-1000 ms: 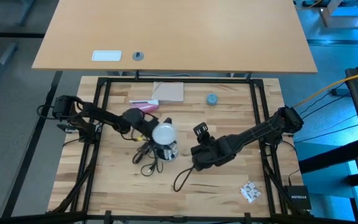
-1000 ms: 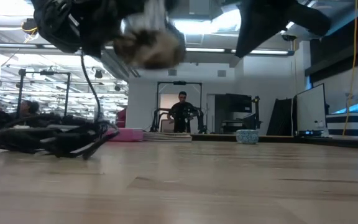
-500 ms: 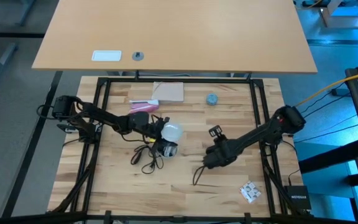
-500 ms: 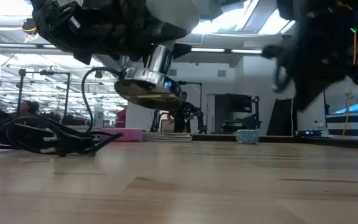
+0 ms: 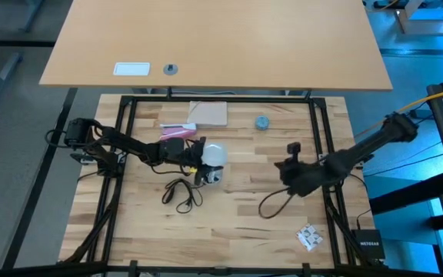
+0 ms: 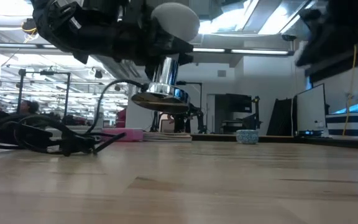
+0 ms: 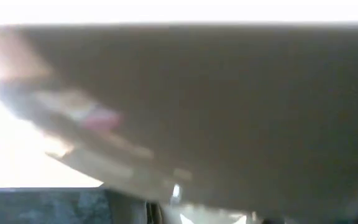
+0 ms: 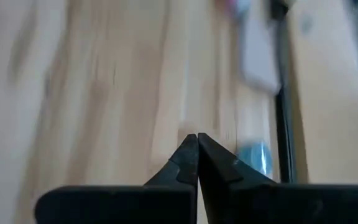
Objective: Screw lightbulb
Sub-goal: Insert the white lightbulb into the desk lamp
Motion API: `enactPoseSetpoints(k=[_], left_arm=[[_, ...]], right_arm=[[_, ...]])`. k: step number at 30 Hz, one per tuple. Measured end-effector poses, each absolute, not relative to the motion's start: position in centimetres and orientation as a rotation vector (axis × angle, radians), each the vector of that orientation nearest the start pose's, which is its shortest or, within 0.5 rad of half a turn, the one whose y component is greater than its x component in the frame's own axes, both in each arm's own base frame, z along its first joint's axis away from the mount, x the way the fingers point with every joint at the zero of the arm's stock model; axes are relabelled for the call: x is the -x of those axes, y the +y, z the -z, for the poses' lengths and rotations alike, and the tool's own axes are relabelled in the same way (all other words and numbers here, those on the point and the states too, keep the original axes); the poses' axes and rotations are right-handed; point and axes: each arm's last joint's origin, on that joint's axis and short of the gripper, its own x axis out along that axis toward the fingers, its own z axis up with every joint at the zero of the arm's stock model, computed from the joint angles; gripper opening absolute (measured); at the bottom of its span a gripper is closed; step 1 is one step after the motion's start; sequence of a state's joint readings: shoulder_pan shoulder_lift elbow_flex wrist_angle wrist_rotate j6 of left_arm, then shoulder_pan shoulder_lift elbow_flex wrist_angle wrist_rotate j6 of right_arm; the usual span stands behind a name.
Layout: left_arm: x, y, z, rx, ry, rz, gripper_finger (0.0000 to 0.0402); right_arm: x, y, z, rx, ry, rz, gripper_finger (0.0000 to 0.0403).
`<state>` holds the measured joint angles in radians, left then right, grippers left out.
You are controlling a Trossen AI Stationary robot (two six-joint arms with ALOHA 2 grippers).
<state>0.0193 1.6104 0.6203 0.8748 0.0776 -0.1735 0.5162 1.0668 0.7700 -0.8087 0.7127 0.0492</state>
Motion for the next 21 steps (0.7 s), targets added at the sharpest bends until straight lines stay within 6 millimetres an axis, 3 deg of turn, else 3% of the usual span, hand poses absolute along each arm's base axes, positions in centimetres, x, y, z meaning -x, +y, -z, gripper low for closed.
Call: enactPoseSetpoints(k=[4,8,15,21], left_arm=[[-31.2,0.6,-18.3,0.204,0.114,-0.041,0.015],[-31.6,0.8,-17.4,0.228,0.137,-0.088,0.015],[-33.8,0.4,-16.4,0.307,0.157,-0.089,0.015],[-35.8,0.2,-17.1,0.534,0.114,-0.108,0.015]], right_arm=[[-16.3,7.0,-23.6,0.451,0.612,0.212,0.0007],[-16.5,7.1,-21.6,0.368,0.455,0.239,0.0007],[-17.6,7.7,-18.8,0.312,0.392,0.22,0.0017],[-19.1,8.6,-17.9,0.286,0.352,0.215,0.009]])
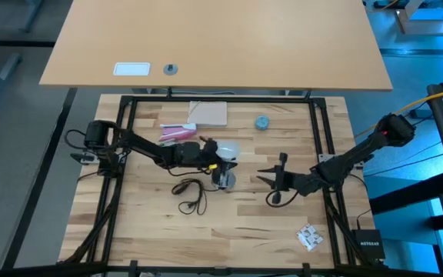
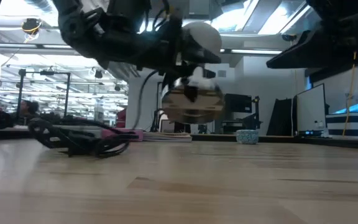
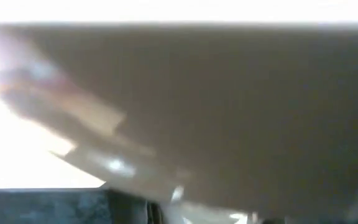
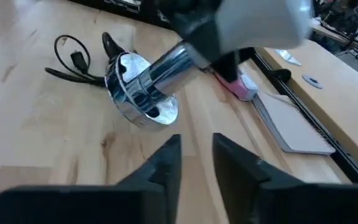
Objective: Screw lightbulb
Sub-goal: Insert the white lightbulb into the desk lamp
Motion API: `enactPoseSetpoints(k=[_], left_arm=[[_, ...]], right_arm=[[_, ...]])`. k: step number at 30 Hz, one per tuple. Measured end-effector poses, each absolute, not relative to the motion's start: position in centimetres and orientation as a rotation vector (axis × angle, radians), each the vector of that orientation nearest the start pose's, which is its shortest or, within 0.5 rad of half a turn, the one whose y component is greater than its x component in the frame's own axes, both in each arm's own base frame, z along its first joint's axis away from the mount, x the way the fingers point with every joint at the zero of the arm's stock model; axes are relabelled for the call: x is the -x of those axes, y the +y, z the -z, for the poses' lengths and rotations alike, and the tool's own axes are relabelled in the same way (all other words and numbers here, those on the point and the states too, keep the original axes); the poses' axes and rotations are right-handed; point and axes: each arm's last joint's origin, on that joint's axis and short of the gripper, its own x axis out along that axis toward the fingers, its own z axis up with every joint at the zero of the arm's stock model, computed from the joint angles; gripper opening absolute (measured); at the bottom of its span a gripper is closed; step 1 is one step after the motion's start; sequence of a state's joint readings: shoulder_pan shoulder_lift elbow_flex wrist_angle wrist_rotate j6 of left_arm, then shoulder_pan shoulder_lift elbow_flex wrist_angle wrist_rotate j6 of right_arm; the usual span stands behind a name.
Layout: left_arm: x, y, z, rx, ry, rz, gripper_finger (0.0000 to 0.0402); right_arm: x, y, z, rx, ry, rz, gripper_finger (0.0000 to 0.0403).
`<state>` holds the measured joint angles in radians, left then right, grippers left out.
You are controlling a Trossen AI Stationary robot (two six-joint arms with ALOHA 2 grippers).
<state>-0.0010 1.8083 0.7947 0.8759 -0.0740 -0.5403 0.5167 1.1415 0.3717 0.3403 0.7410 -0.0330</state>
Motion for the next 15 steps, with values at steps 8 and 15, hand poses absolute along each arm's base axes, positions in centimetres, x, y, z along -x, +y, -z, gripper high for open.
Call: enactPoseSetpoints(k=[8,15], left_arm=[[-36.5,0.5,-17.2,0.682,0.098,-0.242,0.015],[-36.4,0.6,-17.2,0.684,0.088,-0.271,0.015]], right_arm=[[-20.9,9.8,-17.1,0.396,0.271,0.12,0.0161],[-23.4,11.2,-17.8,0.527,0.226,0.084,0.0155]])
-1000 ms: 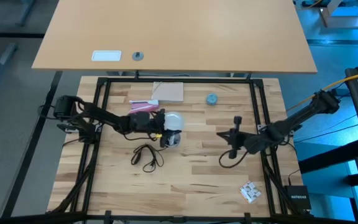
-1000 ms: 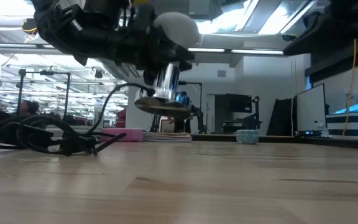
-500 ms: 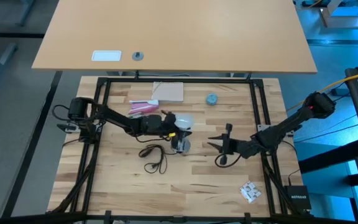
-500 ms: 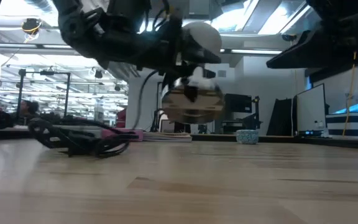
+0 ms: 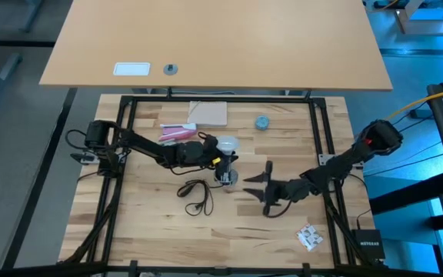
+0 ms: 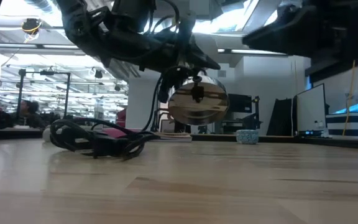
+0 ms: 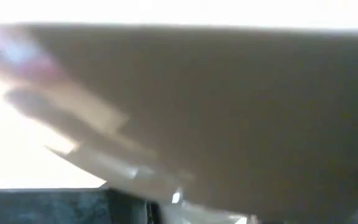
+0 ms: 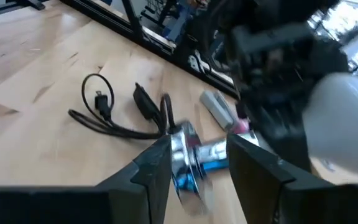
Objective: Screw lightbulb
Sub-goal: Insert the white lightbulb into the desk lamp
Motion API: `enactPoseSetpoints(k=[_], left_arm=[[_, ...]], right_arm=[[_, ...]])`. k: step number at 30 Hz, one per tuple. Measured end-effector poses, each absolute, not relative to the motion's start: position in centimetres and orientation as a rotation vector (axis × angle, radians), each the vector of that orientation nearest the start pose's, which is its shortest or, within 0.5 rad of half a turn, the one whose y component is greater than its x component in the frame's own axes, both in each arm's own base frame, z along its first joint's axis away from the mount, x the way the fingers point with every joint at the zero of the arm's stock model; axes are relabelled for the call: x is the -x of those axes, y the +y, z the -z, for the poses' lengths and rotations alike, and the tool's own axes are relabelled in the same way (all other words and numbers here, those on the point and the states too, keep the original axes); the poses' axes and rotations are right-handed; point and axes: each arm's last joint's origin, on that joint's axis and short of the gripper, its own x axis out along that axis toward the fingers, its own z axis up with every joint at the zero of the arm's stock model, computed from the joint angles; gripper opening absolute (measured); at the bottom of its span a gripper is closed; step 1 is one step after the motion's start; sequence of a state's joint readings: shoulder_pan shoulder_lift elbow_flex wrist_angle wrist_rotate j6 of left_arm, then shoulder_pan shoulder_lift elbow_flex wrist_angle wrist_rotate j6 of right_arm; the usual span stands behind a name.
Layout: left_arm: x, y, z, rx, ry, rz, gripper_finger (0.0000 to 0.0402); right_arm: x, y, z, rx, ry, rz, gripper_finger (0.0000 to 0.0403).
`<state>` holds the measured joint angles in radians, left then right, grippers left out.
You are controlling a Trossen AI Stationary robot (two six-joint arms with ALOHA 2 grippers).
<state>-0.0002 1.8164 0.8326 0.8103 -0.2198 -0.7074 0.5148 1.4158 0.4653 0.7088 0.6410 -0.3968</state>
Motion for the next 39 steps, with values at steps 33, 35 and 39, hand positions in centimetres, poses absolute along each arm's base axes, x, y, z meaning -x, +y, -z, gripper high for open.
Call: enactPoseSetpoints(k=[33,35,39], left_arm=[[-36.5,-0.8,-17.9,0.586,0.048,-0.207,0.015],[-36.5,-0.8,-17.9,0.587,0.041,-0.205,0.015],[-36.5,-0.8,-17.9,0.581,0.044,-0.205,0.015]], right_arm=[[-33.3,11.6,-17.1,0.71,0.462,-0.014,0.0113],[-33.3,11.6,-17.1,0.71,0.463,-0.014,0.0099],[-33.3,11.6,-17.1,0.705,0.459,-0.021,0.0068]])
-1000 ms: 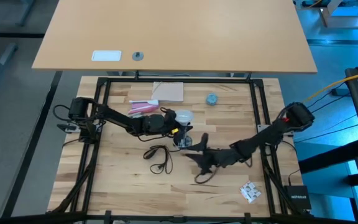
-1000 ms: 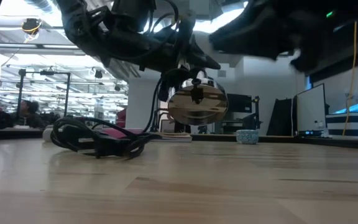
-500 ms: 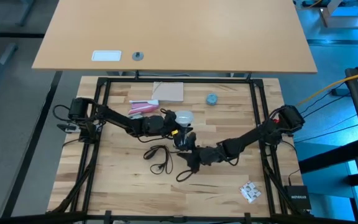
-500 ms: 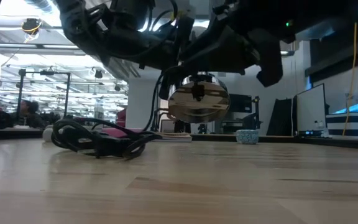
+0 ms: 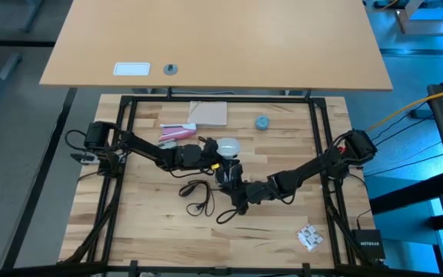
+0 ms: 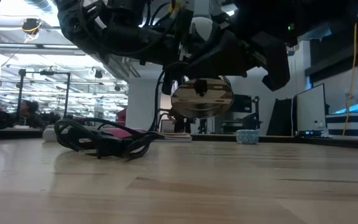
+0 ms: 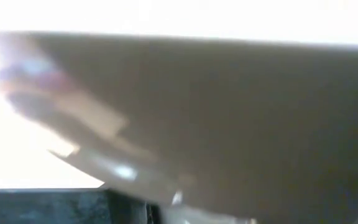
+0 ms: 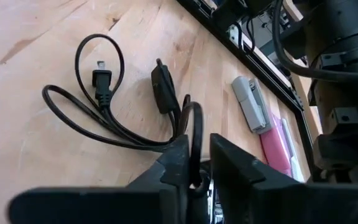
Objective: Screw lightbulb
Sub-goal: Insert the white lightbulb into the desk lamp
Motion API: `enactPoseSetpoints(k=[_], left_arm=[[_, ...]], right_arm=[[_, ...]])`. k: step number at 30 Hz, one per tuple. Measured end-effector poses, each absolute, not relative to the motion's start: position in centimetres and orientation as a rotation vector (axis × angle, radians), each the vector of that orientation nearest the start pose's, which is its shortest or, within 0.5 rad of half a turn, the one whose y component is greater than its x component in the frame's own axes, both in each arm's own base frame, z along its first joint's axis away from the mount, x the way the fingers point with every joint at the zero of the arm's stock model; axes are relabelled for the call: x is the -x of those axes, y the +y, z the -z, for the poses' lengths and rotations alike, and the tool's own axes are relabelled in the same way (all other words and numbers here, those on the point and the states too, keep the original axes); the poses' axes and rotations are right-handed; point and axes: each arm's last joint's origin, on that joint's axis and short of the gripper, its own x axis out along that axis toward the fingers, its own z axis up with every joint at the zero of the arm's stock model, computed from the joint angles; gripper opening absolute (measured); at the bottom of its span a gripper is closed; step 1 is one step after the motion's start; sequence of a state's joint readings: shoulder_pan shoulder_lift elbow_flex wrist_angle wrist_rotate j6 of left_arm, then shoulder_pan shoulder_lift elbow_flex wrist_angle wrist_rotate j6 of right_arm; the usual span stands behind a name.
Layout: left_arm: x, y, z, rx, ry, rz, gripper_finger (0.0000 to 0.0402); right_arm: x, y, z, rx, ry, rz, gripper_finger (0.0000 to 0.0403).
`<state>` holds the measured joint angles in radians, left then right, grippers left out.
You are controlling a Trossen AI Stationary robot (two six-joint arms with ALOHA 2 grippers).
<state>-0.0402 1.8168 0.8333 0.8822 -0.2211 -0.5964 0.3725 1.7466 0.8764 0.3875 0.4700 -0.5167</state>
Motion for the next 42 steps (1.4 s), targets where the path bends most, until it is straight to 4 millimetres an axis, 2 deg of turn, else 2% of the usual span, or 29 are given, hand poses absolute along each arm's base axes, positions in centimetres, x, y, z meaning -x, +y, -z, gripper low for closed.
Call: enactPoseSetpoints(k=[6,10,21,26,31,35,42], left_arm=[[-36.5,-0.9,-17.9,0.504,0.051,-0.2,0.015],[-36.6,-1.0,-17.9,0.435,0.068,-0.163,0.015],[-36.6,-1.4,-17.9,0.221,0.105,0.01,0.0141],[-36.5,-1.4,-17.8,0.188,0.115,0.08,0.0134],[-36.4,-1.6,-17.5,0.131,0.142,0.182,0.0149],[-36.3,-1.8,-17.4,0.088,0.15,0.261,0.0145],[-36.3,-1.8,-17.2,0.079,0.173,0.269,0.0141]], right_arm=[[-33.3,11.6,-17.1,0.707,0.463,-0.024,0.0012],[-33.3,11.7,-17.1,0.705,0.46,-0.052,0.0023],[-32.8,12.3,-16.6,0.754,0.499,-0.106,0.001],[-32.2,13.6,-16.5,0.809,0.504,-0.158,0.001],[-31.5,14.2,-15.9,0.839,0.564,-0.21,0.0014],[-31.1,14.3,-15.6,0.844,0.609,-0.234,0.0009],[-30.8,14.3,-15.7,0.829,0.626,-0.253,0.001]])
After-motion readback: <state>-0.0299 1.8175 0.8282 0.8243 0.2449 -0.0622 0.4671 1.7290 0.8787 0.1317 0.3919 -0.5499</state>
